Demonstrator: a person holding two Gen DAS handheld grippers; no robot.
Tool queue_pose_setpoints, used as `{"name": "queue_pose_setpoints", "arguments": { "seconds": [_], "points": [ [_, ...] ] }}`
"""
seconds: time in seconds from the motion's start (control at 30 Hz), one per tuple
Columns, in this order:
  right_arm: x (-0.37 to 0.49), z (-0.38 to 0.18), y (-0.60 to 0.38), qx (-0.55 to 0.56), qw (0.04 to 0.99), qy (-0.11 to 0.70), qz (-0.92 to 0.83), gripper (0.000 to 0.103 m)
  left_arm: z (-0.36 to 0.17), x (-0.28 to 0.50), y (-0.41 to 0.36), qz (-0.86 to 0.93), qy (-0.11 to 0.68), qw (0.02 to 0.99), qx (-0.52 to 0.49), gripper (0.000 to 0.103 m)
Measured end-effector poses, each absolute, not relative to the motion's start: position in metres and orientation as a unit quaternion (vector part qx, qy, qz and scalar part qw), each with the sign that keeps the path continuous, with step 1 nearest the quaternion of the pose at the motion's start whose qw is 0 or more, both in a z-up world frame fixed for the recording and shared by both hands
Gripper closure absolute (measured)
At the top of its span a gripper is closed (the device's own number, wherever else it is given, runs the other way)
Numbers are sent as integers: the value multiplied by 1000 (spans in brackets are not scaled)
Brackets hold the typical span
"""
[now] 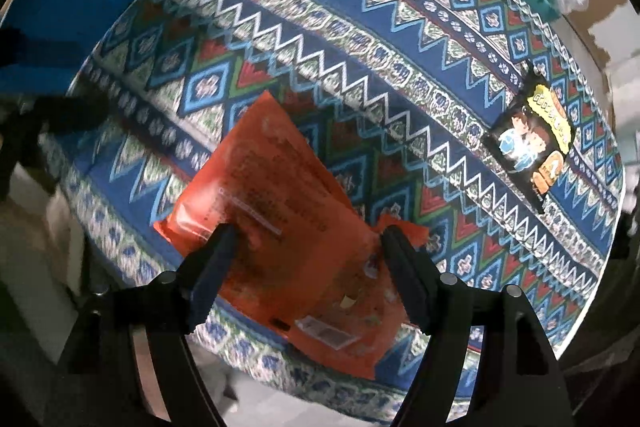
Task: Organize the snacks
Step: 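Grasp the black bag with yellow label with the right tool while the left tool grasps the orange bag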
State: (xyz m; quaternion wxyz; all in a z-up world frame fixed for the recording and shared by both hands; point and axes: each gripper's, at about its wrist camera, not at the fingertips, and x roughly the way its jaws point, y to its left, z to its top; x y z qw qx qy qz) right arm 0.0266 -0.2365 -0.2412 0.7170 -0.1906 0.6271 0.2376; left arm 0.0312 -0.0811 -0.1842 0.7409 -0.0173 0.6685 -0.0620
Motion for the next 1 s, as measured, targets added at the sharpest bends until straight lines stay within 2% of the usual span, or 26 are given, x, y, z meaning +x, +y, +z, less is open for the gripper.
{"name": "queue_pose_setpoints", "arguments": {
  "seconds": [0.37,0.63,0.77,0.83,1.0],
  "points": [
    [91,-253,-255,-20,761,630,154,28,-185,41,-85,-49,663,747,-23,32],
    [183,-239,-267,16,778,616,126,28,-192,65,-96,-42,661,748,-50,32],
    [218,-211,-291,45,794,595,118,28,-195,75,-99,-39,662,744,-85,31],
    [227,-201,-307,55,802,585,105,28,-198,79,-101,-36,665,737,-111,27],
    [241,-198,-362,88,809,580,49,28,-209,84,-109,-28,676,717,-169,27]
  ]
}}
